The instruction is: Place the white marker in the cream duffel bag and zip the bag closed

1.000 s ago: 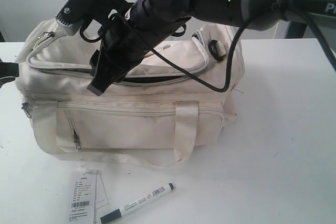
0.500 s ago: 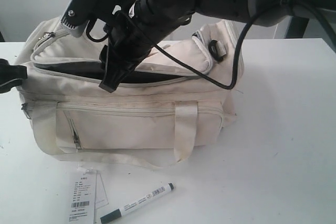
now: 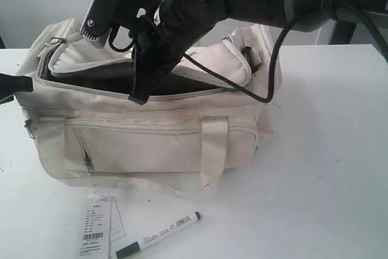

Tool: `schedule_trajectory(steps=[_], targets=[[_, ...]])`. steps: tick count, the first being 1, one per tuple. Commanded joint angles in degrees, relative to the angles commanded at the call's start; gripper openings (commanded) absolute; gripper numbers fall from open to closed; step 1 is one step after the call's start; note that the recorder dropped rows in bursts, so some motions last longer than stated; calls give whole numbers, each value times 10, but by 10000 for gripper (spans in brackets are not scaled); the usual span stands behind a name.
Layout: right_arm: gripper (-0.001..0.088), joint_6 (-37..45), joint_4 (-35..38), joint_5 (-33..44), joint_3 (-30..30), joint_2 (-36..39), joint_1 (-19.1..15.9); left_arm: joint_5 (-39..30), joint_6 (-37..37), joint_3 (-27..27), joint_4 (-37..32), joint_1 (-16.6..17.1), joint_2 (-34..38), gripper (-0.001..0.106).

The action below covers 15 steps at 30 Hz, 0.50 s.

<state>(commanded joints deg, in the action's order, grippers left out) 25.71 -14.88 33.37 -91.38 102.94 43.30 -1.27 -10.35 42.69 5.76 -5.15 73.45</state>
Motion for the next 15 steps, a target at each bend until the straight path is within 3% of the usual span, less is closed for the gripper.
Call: schedule_trajectory(steps=[15], targets=[[0, -87, -172, -27, 0, -52, 0, 0, 0, 0, -2, 0, 0, 0]])
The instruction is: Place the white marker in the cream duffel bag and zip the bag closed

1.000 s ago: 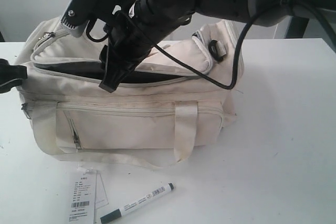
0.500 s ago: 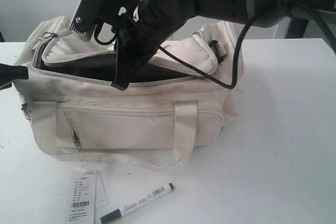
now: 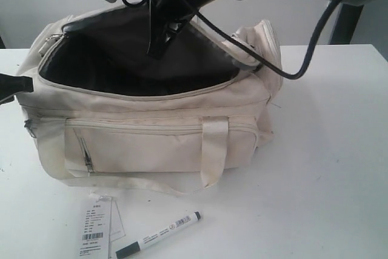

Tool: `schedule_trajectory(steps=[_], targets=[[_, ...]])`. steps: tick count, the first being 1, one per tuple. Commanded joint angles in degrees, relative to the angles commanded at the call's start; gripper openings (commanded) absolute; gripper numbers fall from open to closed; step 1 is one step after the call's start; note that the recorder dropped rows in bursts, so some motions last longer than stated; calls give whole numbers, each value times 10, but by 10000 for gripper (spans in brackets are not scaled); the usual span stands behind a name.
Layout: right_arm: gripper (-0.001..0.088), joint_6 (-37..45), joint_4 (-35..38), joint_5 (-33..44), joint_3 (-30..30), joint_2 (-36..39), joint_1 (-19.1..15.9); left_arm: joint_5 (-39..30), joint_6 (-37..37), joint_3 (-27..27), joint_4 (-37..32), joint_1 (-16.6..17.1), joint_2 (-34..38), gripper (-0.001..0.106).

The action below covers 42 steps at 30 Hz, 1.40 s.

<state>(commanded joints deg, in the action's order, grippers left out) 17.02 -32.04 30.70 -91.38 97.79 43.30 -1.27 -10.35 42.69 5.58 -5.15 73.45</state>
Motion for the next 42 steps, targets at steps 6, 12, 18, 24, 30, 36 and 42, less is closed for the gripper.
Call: schedule_trajectory(steps=[6, 12, 18, 24, 30, 36, 42], targets=[[0, -37, -50, -11, 0, -5, 0, 0, 0, 0, 0, 0, 0, 0], [0, -106, -129, -17, 0, -7, 0, 0, 0, 0, 0, 0, 0, 0], [0, -177, -177, -30, 0, -7, 0, 0, -20, 0, 4, 0, 0, 0], [0, -177, -159, -28, 0, 2, 0, -46, -57, 18, 4, 0, -8, 559], [0, -177, -141, -21, 0, 18, 0, -83, -217, 48, 13, 0, -34, 698], [0, -177, -140, -13, 0, 18, 0, -117, -208, 83, 64, 0, -40, 698], [0, -177, -140, -26, 0, 18, 0, -134, -207, 116, 84, -1, 8, 698]])
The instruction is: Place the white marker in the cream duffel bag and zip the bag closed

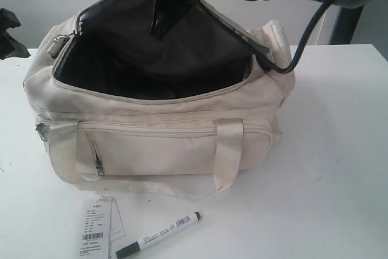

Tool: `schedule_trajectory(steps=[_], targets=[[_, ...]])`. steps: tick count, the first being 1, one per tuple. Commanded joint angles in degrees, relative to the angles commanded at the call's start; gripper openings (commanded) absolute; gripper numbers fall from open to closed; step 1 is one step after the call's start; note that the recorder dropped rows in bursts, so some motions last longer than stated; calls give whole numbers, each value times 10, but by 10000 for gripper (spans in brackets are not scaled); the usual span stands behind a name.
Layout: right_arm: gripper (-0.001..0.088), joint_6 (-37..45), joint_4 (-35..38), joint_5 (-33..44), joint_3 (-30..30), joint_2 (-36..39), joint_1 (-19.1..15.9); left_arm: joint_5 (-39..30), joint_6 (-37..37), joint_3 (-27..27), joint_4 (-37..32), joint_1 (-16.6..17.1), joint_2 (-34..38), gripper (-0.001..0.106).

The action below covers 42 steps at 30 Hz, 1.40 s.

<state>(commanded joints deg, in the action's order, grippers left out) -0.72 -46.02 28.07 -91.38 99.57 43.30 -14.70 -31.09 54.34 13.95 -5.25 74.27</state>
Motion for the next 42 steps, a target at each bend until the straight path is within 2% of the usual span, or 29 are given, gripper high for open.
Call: schedule_trajectory(steps=[9, 11, 14, 18, 27, 36, 42], targets=[[0, 0, 0, -16, 0, 0, 0, 0, 15, 24, 19, 0, 80, 697], [0, 0, 0, -24, 0, 0, 0, 1, 15, 24, 19, 0, 92, 655], [0, 0, 0, -29, 0, 0, 0, 5, 14, 24, 19, 0, 105, 471], [0, 0, -1, -27, 0, -1, 0, 3, 15, 24, 19, 0, 111, 12], [0, -58, -33, -30, 0, -28, 0, 16, 15, 24, 14, 0, 111, 5], [0, -59, -66, -29, -6, -40, 0, 17, 15, 24, 14, 0, 111, 5], [0, -109, -140, -29, -6, -40, 0, 17, 15, 24, 14, 0, 111, 5]])
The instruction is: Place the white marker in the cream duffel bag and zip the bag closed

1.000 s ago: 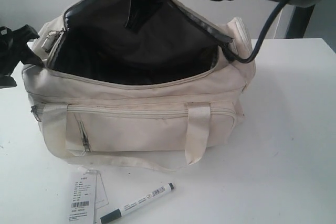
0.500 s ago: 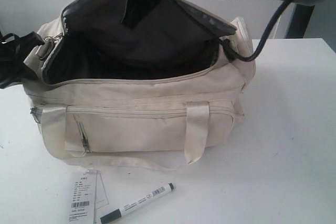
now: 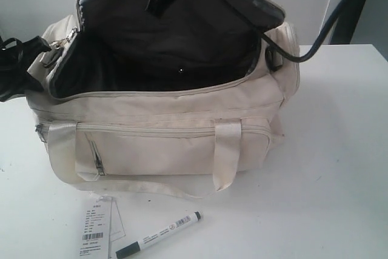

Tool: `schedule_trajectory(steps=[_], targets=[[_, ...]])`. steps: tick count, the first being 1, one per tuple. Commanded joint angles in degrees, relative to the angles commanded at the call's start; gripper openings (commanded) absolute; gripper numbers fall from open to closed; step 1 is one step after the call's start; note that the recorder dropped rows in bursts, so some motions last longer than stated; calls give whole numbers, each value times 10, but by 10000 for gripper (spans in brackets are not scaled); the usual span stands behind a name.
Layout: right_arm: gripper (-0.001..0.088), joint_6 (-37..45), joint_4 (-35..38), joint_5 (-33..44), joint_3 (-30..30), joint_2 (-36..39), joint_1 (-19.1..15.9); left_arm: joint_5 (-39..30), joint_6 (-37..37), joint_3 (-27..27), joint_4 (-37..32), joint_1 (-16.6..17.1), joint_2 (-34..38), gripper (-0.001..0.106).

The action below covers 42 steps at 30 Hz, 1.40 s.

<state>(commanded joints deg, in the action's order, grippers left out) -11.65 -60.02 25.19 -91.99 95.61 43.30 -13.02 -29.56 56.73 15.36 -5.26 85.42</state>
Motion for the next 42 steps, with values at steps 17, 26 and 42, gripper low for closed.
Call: schedule_trajectory(steps=[17, 26, 42], targets=[[0, -12, -125, -20, 0, 0, 0, 1, 0, 0, 0, 0, 0, 5], [0, -12, -160, -29, 0, 0, 0, 3, -2, 0, 0, 0, 0, 7], [0, -16, -159, -48, 1, 16, 0, 13, 1, 0, -16, 0, -24, 650]])
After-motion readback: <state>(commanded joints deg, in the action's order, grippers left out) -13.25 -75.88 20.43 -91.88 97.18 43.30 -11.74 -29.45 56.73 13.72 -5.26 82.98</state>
